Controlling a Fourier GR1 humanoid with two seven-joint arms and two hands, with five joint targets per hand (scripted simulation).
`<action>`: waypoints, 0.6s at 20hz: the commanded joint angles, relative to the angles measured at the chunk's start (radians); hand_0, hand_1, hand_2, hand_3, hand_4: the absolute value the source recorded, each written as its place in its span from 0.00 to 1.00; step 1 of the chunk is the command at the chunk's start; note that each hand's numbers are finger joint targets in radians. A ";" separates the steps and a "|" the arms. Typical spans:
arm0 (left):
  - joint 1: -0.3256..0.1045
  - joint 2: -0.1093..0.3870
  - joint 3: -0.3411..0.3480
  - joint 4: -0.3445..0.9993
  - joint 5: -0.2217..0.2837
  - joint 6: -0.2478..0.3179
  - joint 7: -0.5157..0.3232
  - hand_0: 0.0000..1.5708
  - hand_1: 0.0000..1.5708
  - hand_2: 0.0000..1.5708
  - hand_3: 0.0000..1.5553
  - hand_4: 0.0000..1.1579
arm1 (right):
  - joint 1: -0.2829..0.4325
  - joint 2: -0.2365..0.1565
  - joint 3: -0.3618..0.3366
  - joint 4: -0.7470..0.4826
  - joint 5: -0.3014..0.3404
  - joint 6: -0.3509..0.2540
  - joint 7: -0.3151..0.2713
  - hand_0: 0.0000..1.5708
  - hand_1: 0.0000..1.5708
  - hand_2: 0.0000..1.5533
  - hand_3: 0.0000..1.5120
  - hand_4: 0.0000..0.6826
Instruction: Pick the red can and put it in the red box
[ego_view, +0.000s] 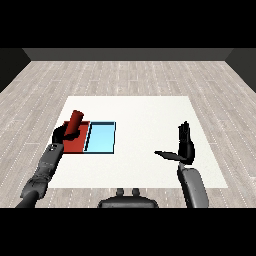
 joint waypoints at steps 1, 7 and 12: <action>-0.082 -0.031 -0.004 0.188 -0.047 0.038 0.020 0.72 0.72 0.73 0.84 0.78 | -0.012 0.011 0.025 0.076 0.056 -0.012 -0.033 0.00 0.00 0.00 0.00 0.00; -0.080 -0.058 0.046 0.278 -0.014 -0.054 -0.075 0.86 0.86 0.85 0.71 0.70 | -0.065 -0.009 -0.040 0.146 0.054 -0.019 -0.052 0.00 0.00 0.00 0.00 0.00; -0.104 -0.009 -0.095 0.345 -0.160 -0.168 -0.004 0.00 0.00 0.00 0.00 0.23 | -0.050 0.008 -0.006 0.125 0.063 -0.008 -0.066 0.00 0.00 0.00 0.00 0.00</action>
